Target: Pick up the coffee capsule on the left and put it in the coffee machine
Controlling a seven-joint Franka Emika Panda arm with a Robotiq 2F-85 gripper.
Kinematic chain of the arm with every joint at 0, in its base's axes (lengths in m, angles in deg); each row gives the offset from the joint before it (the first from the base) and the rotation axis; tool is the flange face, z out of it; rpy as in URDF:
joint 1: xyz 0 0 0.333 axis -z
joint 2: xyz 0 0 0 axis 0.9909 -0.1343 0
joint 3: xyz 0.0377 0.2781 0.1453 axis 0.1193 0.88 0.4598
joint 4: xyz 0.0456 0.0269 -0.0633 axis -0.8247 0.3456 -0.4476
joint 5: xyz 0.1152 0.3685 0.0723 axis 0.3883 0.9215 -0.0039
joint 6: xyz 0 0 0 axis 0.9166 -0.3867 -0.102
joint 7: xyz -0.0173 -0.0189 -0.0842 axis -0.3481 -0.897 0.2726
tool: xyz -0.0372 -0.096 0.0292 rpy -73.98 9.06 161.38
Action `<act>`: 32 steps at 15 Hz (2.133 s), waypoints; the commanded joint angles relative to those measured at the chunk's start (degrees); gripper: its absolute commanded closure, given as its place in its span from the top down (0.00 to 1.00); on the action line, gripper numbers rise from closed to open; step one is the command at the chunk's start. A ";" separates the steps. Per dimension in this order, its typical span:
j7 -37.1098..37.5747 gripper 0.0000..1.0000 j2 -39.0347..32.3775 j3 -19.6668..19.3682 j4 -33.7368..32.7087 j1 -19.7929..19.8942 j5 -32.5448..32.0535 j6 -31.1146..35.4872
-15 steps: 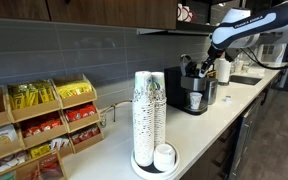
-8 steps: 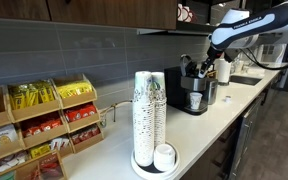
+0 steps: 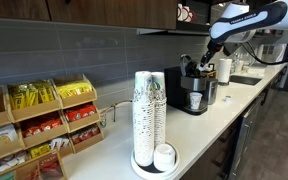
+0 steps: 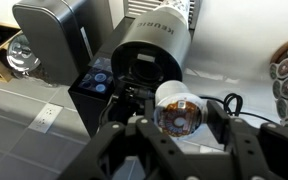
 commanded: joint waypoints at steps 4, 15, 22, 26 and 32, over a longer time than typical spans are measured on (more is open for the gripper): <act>-3.13 0.30 -7.44 0.36 -8.25 2.96 4.24 -3.86; -7.28 0.30 -13.68 2.48 -13.65 7.32 11.29 -4.42; -8.06 0.30 -15.62 3.91 -15.36 9.02 13.08 -5.91; -8.59 0.30 -16.32 4.26 -16.06 9.45 12.74 -7.14; -9.28 0.30 -17.11 4.33 -16.71 9.65 12.01 -7.72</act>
